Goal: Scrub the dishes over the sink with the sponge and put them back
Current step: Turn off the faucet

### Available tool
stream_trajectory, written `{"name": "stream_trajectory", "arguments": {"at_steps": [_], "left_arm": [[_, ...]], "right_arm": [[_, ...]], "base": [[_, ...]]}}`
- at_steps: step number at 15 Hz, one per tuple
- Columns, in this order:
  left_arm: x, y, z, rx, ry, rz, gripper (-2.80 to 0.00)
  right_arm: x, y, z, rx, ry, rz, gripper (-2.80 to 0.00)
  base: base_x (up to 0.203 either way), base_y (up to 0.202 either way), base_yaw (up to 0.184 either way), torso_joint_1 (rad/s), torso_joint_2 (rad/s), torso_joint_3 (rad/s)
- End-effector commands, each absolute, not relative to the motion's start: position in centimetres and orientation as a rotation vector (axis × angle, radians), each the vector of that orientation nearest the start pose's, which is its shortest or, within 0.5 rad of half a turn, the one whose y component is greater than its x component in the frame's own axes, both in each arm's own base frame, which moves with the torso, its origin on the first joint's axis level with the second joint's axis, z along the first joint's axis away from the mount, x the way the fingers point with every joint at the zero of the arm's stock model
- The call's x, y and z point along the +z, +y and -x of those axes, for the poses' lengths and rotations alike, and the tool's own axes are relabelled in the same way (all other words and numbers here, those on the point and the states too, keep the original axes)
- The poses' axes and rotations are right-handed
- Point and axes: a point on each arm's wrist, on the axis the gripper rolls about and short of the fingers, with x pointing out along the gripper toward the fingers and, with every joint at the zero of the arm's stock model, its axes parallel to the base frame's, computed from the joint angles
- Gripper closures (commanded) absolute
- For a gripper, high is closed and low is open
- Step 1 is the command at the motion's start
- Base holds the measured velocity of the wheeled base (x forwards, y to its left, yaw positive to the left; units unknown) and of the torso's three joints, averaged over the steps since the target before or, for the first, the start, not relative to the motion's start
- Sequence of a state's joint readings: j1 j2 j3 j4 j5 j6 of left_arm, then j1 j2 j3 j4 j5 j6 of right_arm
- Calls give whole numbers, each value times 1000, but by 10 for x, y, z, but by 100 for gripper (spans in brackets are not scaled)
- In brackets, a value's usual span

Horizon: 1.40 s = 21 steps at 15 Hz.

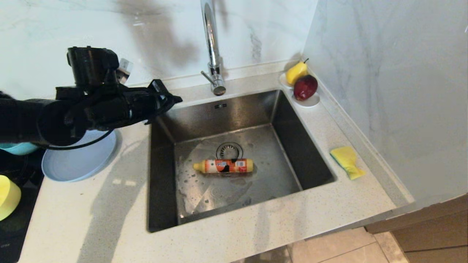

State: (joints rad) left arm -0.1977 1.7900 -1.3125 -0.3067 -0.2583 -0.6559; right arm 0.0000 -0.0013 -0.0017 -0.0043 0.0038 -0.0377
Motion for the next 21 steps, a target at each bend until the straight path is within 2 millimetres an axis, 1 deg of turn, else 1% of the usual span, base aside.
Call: {"name": "stream_trajectory", "arguments": {"at_steps": [1, 3, 5, 7, 9, 11, 13, 17, 20, 21], "left_arm": [[265, -65, -296, -362, 349, 618, 0], [247, -60, -274, -286, 395, 583, 0], [233, -58, -259, -185, 411, 522, 0], [230, -55, -240, -163, 403, 471, 0], [234, -51, -221, -167, 398, 447, 0], [234, -49, -209, -170, 433, 440, 0], [227, -50, -206, -176, 465, 436, 0], [221, -53, -203, -177, 501, 427, 0], [225, -55, -206, -182, 492, 431, 0], [229, -57, -211, -188, 489, 449, 0]], "right_arm": [[76, 0, 23, 4, -6, 38, 0], [76, 0, 23, 4, -7, 38, 0], [76, 0, 23, 4, -6, 38, 0], [76, 0, 23, 4, -6, 38, 0], [76, 0, 23, 4, -6, 38, 0], [76, 0, 23, 4, -6, 38, 0], [76, 0, 23, 4, -6, 38, 0], [76, 0, 23, 4, -7, 38, 0], [76, 0, 23, 4, -6, 38, 0], [76, 0, 23, 4, -6, 38, 0]], "base": [[0, 0, 0, 0, 0, 0], [0, 0, 0, 0, 0, 0], [0, 0, 0, 0, 0, 0], [0, 0, 0, 0, 0, 0], [0, 0, 0, 0, 0, 0], [0, 0, 0, 0, 0, 0], [0, 0, 0, 0, 0, 0], [0, 0, 0, 0, 0, 0], [0, 0, 0, 0, 0, 0], [0, 0, 0, 0, 0, 0]]}}
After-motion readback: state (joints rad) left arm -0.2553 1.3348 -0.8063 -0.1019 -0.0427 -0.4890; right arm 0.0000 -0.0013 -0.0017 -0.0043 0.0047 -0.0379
